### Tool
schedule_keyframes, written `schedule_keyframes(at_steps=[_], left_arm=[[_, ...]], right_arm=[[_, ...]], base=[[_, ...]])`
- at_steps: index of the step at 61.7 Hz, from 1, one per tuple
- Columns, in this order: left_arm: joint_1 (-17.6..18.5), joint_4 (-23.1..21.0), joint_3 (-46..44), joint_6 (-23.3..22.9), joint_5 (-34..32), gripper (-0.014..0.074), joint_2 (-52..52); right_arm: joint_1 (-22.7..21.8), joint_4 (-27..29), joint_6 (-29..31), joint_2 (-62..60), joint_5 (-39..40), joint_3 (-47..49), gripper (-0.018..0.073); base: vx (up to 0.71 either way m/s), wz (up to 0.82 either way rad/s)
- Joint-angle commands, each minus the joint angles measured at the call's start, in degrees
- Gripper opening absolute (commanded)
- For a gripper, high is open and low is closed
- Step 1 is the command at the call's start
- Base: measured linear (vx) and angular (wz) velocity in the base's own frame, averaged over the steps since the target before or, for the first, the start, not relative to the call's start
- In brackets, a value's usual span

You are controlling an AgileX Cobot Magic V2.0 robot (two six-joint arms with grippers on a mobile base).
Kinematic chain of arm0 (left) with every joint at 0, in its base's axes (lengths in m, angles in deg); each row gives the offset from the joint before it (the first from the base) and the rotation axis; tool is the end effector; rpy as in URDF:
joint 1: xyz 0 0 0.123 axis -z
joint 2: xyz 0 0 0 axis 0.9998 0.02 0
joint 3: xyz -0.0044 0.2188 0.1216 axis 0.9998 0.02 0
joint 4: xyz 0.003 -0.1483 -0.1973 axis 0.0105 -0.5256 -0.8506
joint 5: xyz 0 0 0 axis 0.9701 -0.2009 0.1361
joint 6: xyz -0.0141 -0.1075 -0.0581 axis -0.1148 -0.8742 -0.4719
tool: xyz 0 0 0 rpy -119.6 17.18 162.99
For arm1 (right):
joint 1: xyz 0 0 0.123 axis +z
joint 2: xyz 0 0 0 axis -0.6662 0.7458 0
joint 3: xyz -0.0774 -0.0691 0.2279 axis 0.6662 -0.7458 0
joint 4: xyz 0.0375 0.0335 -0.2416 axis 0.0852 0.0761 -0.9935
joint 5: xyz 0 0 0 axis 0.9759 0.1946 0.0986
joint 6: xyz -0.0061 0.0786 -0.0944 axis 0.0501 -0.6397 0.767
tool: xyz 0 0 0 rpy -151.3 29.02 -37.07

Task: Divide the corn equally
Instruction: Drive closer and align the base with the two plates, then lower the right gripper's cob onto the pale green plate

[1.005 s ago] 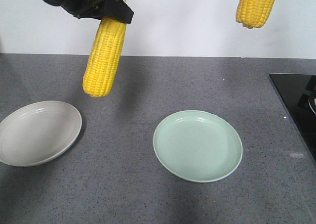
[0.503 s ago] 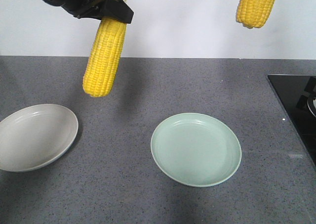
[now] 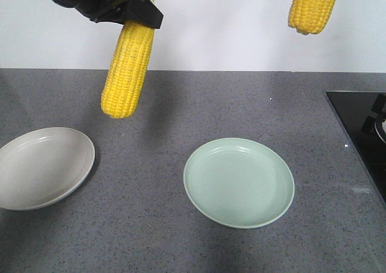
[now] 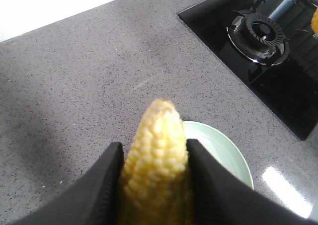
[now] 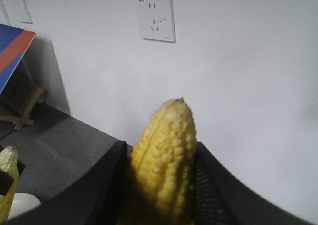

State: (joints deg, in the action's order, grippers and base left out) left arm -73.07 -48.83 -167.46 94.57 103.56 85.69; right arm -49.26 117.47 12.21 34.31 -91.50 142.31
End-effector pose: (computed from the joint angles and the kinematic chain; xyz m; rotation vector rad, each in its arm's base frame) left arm 0.3608 -0.1700 0.3938 0.6683 2.2487 -0.7632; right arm 0.3513 0.0401 0.4723 -0.4617 1.7052 0.5660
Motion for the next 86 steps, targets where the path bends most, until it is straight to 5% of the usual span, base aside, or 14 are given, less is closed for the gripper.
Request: schedule_keyframes(at_steps=[1, 86], left_arm=[[0.0, -2.5, -1.8, -0.3, -1.0, -0.0008, -3.0], [0.0, -2.5, -1.8, -0.3, -1.0, -0.0008, -3.0]], right_arm=[[-0.3, 2.5, 0.2, -2.1, 2.7, 1.5, 0.0007], [-0.3, 2.5, 0.2, -2.1, 2.7, 1.5, 0.0007]], base=[[0.0, 0.0], [0.0, 0.0]])
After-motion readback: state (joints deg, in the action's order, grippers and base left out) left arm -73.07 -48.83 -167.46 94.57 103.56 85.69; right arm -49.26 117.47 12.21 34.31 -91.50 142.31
